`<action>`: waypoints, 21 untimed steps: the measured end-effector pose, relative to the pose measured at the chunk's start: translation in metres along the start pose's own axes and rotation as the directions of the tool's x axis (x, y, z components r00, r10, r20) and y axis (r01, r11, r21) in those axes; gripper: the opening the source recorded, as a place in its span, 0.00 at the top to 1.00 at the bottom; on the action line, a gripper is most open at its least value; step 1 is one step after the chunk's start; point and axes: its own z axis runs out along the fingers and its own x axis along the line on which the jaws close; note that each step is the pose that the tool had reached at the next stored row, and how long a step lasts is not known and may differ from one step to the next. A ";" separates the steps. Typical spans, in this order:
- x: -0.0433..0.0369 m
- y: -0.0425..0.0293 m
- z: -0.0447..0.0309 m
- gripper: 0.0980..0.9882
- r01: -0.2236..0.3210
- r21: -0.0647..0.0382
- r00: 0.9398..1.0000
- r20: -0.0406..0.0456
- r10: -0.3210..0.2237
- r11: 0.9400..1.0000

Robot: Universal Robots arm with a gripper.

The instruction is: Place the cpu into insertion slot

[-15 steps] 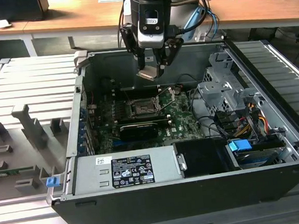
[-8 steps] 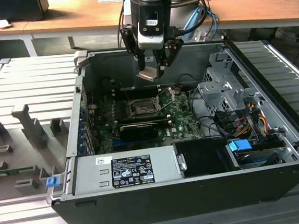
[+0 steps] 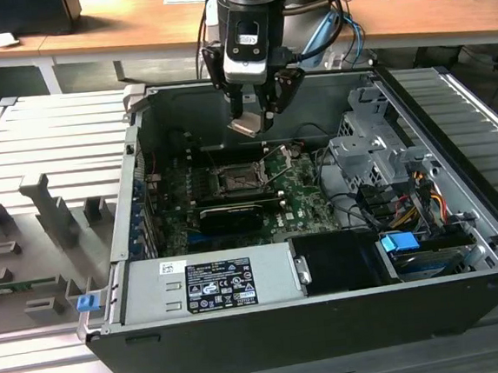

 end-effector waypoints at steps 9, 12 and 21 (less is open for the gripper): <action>0.0000 0.0000 0.0005 0.52 -0.062 -0.001 0.998 0.004 0.062 0.998; 0.0000 0.0000 0.0006 0.52 -0.078 -0.001 0.997 0.005 0.078 0.997; 0.0000 -0.0001 0.0013 0.52 -0.134 -0.003 0.991 0.009 0.134 0.991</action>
